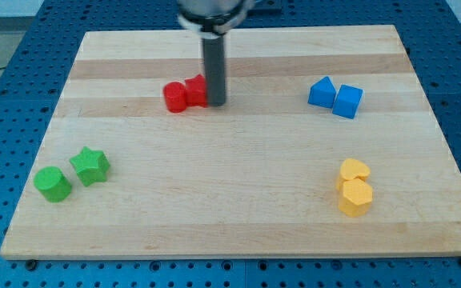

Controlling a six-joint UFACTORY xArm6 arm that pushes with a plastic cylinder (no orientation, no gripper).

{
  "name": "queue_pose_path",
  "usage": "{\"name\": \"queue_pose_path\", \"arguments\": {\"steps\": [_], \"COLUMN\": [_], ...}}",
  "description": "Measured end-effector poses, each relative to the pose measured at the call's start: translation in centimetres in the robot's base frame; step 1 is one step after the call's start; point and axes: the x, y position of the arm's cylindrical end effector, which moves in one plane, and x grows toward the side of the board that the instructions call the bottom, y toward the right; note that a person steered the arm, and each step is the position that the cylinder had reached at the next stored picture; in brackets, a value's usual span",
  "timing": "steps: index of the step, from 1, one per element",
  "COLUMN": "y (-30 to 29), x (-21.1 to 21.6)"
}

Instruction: Push the green star bottom left to the red star

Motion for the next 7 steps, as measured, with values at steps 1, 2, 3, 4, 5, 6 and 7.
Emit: {"name": "queue_pose_path", "arguments": {"steps": [1, 2, 3, 4, 5, 6, 7], "y": [-4.5, -9.1, -12.4, -5.4, 0.6, 3.2, -2.5], "x": [0.0, -0.2, -0.1, -0.1, 0.6, 8.9, 21.3]}}
